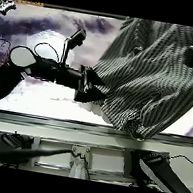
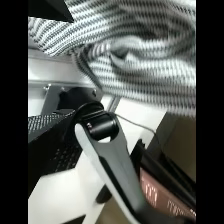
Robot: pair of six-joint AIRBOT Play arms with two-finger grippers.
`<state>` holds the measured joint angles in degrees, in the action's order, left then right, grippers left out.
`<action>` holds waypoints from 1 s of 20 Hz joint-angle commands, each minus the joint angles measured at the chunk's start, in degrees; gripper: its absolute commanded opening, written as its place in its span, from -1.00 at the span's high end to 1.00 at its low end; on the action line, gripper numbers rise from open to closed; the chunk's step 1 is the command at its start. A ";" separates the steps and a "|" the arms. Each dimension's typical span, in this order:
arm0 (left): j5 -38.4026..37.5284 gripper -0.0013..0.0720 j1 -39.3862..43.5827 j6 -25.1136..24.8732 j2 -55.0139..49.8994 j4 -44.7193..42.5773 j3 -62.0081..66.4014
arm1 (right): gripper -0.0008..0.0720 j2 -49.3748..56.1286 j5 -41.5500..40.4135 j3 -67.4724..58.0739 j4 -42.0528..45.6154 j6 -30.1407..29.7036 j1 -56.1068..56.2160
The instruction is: Fold the clothes and pants, and hang the long-sleeved shirts on hangers.
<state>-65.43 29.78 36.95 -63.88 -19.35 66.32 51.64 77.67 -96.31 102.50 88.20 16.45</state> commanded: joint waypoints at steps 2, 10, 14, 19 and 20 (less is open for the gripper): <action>1.97 -0.63 2.86 2.21 0.04 -1.27 -0.02 | 0.90 -8.63 9.22 -0.24 15.21 9.03 0.02; 2.25 -0.31 4.04 20.26 0.04 -18.43 -0.04 | 0.90 -20.44 22.69 -0.24 44.65 22.10 0.02; 2.23 -0.31 4.02 20.72 0.02 -22.69 -0.90 | 0.90 -21.05 19.61 -0.24 57.70 23.41 0.02; 2.56 -0.31 4.02 20.72 0.02 -22.69 -5.31 | 0.90 -21.11 8.26 -0.70 69.85 28.15 -0.44; 2.86 -0.31 3.98 20.72 0.02 -22.69 -5.97 | 0.90 -21.09 5.84 -1.62 69.88 28.20 -0.50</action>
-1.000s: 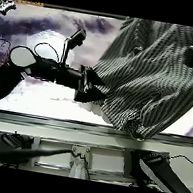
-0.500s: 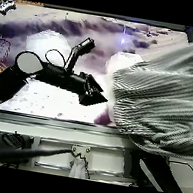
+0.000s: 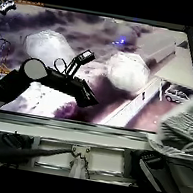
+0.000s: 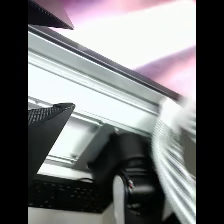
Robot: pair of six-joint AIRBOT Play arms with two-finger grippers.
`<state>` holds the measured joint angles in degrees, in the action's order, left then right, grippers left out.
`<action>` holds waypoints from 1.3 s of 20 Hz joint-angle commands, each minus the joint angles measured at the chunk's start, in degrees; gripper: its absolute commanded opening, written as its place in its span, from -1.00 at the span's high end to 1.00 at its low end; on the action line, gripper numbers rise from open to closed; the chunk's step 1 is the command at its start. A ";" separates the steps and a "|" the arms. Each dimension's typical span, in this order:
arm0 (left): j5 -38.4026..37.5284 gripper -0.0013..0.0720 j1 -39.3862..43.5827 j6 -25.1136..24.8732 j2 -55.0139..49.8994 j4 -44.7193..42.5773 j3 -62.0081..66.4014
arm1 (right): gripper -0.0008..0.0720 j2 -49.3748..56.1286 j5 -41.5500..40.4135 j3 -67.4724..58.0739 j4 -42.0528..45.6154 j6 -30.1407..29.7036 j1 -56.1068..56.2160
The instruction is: Fold the clothes and pants, and hang the long-sleeved shirts on hangers.
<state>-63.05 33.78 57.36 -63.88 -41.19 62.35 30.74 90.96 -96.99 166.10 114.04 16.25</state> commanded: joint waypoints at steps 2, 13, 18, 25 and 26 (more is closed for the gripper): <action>0.59 -0.31 -0.02 0.28 0.02 -0.87 -2.75 | 0.90 -0.22 -9.22 -3.26 6.25 2.29 -0.28; 2.43 -0.31 -0.02 -0.79 0.02 -0.85 -2.84 | 0.90 4.66 1.20 -6.16 5.57 -9.86 -0.31; 2.32 -0.31 -0.02 -0.74 0.02 -0.85 -2.84 | 0.90 14.03 4.59 -6.14 5.88 -4.92 -0.31; 2.23 -0.31 -0.02 -0.74 0.02 -0.85 -2.84 | 0.90 20.00 4.22 -2.45 5.16 3.61 -9.68; 2.27 -0.31 -0.02 -0.74 0.02 -0.85 -2.84 | 0.90 19.80 2.32 -2.47 5.09 3.58 -12.28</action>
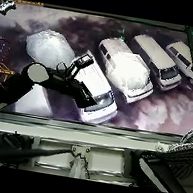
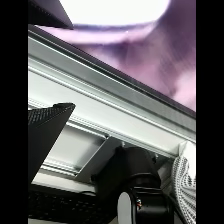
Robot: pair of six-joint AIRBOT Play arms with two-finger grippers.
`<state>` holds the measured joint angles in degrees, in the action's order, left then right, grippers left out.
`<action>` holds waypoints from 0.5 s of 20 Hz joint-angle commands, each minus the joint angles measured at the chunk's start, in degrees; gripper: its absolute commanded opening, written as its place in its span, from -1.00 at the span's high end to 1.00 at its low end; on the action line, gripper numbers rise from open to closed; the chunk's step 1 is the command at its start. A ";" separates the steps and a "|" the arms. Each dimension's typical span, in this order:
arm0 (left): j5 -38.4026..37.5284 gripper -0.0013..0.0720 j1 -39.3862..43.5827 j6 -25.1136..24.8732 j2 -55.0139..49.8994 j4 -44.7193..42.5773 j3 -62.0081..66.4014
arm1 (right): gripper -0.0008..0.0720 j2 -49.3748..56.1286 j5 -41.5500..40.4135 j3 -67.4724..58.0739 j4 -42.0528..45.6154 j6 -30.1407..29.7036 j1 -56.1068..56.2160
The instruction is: Fold the clothes and pants, and hang the long-sleeved shirts on hangers.
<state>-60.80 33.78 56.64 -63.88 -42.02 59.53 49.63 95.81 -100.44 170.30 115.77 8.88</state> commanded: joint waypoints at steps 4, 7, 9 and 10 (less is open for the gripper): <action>0.39 -0.31 -0.02 -0.02 0.02 -0.02 -0.02 | 0.90 -0.07 -9.86 0.98 -1.68 1.97 -15.34; 0.39 -0.31 -0.02 -0.02 0.02 0.00 -0.02 | 0.90 -0.35 -14.86 0.98 -6.05 5.05 -23.54; 0.35 -0.31 -0.02 -0.02 0.02 -0.02 -0.02 | 0.90 -0.35 -18.10 0.90 -8.96 6.84 -28.89; 0.28 -0.31 -0.02 -0.02 0.02 -0.02 -0.02 | 0.90 -0.31 -19.43 0.55 -10.78 7.34 -31.56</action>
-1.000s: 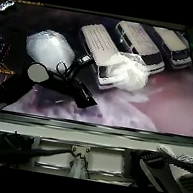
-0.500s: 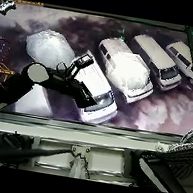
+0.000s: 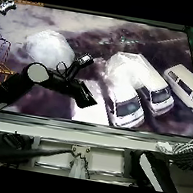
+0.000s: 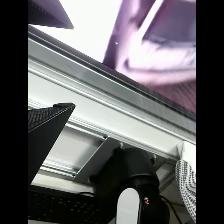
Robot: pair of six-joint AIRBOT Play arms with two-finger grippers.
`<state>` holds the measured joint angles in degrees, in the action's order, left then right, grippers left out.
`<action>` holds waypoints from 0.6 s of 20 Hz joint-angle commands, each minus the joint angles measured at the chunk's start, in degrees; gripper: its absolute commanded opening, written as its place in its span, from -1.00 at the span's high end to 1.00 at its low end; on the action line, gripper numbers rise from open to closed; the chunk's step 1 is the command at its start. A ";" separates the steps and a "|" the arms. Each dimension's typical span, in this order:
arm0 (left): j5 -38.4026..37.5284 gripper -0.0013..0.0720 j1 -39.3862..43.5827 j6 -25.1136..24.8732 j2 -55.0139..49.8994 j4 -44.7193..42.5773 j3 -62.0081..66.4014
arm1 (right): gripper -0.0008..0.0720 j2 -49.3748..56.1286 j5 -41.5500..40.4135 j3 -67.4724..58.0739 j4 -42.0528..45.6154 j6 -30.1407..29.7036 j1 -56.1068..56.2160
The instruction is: Fold the clothes and pants, and hang the long-sleeved shirts on hangers.
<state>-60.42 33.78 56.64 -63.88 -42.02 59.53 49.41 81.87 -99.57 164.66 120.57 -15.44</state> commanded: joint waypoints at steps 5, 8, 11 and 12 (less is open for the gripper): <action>-0.02 -0.31 -0.02 -0.04 0.02 -0.02 -0.02 | 0.90 0.33 -12.52 -3.74 -14.38 7.82 -22.69; 0.04 -0.31 -0.02 -0.04 0.02 -0.02 -0.02 | 0.90 2.62 -14.80 -8.28 -23.39 7.96 -31.85; 0.04 -0.31 -0.02 -0.02 0.02 -0.02 -0.02 | 0.90 5.22 -16.06 -11.89 -28.63 7.72 -37.13; 0.02 -0.31 -0.02 -0.04 0.02 -0.02 -0.02 | 0.90 5.92 -16.11 -12.68 -29.38 7.74 -38.38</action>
<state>-60.42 33.78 56.62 -63.88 -42.02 59.53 53.34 67.72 -109.25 141.40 127.98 -48.49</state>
